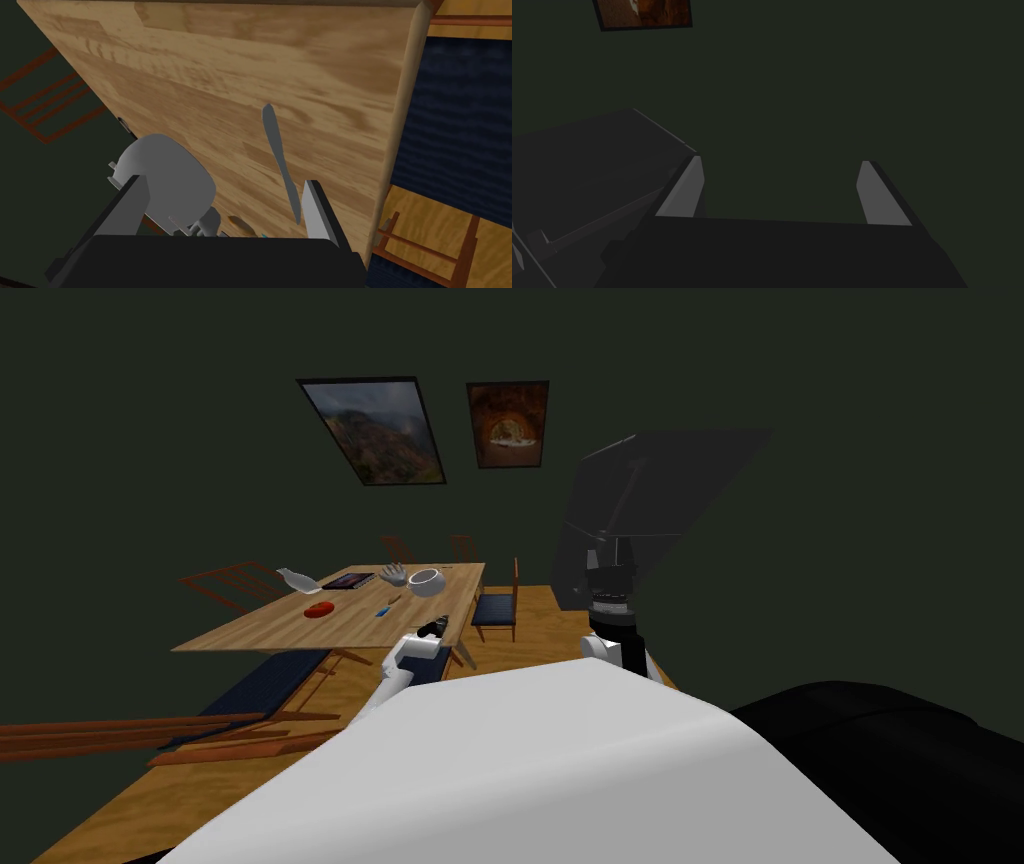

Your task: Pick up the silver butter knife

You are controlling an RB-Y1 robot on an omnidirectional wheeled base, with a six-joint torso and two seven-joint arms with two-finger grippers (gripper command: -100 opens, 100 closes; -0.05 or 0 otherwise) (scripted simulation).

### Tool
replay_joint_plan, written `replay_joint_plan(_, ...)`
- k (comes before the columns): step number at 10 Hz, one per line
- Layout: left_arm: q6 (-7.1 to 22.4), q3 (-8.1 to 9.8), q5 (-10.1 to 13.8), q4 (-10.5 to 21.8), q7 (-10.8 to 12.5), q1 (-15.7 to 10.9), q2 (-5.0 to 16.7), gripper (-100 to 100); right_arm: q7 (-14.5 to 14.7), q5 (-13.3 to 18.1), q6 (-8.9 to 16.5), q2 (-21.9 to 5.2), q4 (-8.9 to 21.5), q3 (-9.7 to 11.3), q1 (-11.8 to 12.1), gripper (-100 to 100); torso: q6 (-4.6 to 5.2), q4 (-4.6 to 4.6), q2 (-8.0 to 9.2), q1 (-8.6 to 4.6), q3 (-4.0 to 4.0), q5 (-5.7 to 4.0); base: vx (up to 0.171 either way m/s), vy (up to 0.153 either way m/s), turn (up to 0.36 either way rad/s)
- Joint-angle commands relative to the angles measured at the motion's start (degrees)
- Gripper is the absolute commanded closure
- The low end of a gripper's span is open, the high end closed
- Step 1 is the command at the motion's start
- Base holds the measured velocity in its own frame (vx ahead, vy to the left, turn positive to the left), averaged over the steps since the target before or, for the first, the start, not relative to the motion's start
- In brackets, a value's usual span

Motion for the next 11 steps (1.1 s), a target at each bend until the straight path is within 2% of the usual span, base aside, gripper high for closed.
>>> replay_joint_plan(1,-0.03,-0.02,-0.14,1.68,0.07,-0.51,0.00,-100,0.00,0.00,0.00,0.00,0.00,0.00,0.00,0,0.00,0.00,0.00,0.00,0.00,0.00,0.023,-0.002,0.012)
replay_joint_plan(2,2.24,0.09,-0.01,4.03,0.22,-1.80,1.10,-100,0.00,0.00,0.00,0.00,0.00,0.00,0.00,0,0.01,0.02,0.09,0.05,0.05,0.01,0.041,-0.018,-0.080)
replay_joint_plan(3,2.24,0.09,-0.01,5.07,0.22,-1.80,1.10,-100,0.00,0.00,0.00,0.00,0.00,0.00,0.00,0,0.03,0.02,0.05,0.01,0.03,0.00,0.051,-0.016,-0.041)
replay_joint_plan(4,4.35,0.21,0.13,7.64,0.39,-3.02,2.22,-100,0.00,0.00,0.00,0.00,0.00,0.00,0.00,0,0.00,0.01,0.03,0.01,0.02,0.00,0.073,-0.022,-0.074)
replay_joint_plan(5,4.35,0.21,0.13,8.39,0.39,-3.02,2.22,-100,0.00,0.00,0.00,0.00,0.00,0.00,0.00,0,0.02,0.00,-0.04,-0.01,-0.01,0.00,0.062,-0.013,-0.034)
replay_joint_plan(6,6.31,0.35,0.30,9.82,0.55,-4.18,3.33,-100,0.00,0.00,0.00,0.00,0.00,0.00,0.00,0,0.00,0.00,-0.02,0.02,-0.01,0.01,0.082,-0.014,-0.077)
replay_joint_plan(7,6.31,0.35,0.30,11.45,0.55,-4.18,3.33,-100,0.00,0.00,0.00,0.00,0.00,0.00,0.00,0,0.03,-0.01,-0.10,0.01,-0.05,0.00,0.072,-0.017,-0.036)
replay_joint_plan(8,8.11,0.50,0.48,13.72,0.71,-5.26,4.40,-100,0.00,0.00,0.00,0.00,0.00,0.00,0.00,0,0.00,-0.02,-0.06,0.00,-0.04,0.01,0.089,-0.025,-0.058)
replay_joint_plan(9,8.11,0.50,0.48,14.94,0.71,-5.26,4.40,-100,0.00,0.00,0.00,0.00,0.00,0.00,0.00,0,0.01,-0.01,-0.12,-0.01,-0.06,-0.01,0.073,-0.018,-0.032)
replay_joint_plan(11,11.23,0.82,0.89,19.40,1.04,-7.17,6.38,-100,0.00,0.00,0.00,0.00,0.00,0.00,0.00,0,0.03,-0.01,-0.08,-0.01,-0.04,0.00,0.095,-0.021,-0.088)
